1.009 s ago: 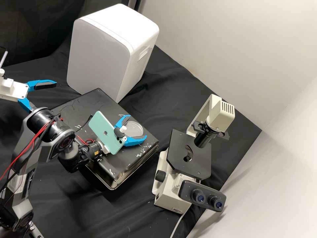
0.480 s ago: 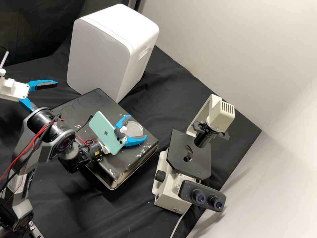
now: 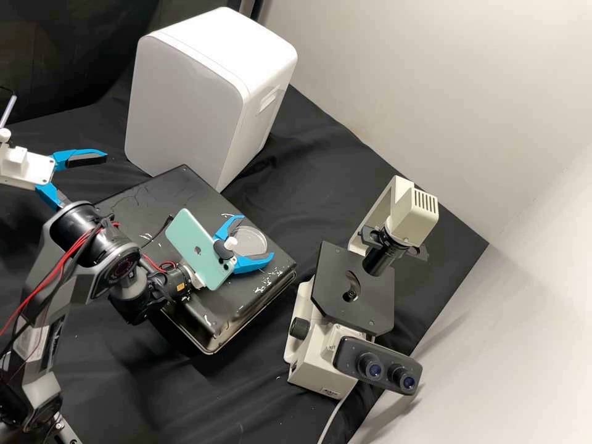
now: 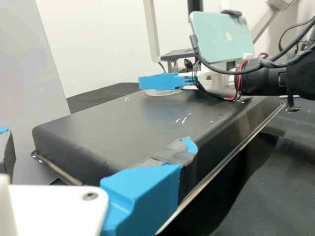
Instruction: Place the petri dish on the microscope
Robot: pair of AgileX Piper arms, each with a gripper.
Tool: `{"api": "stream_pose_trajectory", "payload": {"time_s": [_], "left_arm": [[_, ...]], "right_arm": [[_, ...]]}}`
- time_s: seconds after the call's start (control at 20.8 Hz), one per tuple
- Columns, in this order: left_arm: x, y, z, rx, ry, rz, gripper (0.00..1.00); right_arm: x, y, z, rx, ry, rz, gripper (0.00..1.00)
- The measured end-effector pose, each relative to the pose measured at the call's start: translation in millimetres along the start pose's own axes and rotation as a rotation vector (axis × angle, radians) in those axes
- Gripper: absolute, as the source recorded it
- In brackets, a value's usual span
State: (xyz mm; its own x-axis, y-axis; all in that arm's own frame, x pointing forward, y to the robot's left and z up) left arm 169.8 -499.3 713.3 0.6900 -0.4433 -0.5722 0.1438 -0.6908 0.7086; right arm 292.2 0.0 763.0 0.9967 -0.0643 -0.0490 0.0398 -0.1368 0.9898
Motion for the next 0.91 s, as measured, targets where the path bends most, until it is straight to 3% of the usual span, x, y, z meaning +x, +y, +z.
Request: {"api": "stream_pose_trajectory", "payload": {"time_s": [0.14,0.38,0.86,0.91], "left_arm": [[0.0,0.0,0.0,0.0,0.0,0.0,1.0],[0.0,0.0,0.0,0.0,0.0,0.0,1.0],[0.5,-1.6,-0.6,-0.005,0.004,-0.007,1.0],[0.5,-1.6,-0.6,-0.005,0.004,-0.007,1.0]], "right_arm": [[-6.1,3.7,-1.2,0.001,0.007,0.002,0.0],[-12.5,9.2,-3.9,0.031,0.021,0.01,0.0],[-12.5,9.1,-4.0,0.031,0.021,0.01,0.0],[-12.5,9.1,-4.0,0.031,0.021,0.01,1.0]]}}
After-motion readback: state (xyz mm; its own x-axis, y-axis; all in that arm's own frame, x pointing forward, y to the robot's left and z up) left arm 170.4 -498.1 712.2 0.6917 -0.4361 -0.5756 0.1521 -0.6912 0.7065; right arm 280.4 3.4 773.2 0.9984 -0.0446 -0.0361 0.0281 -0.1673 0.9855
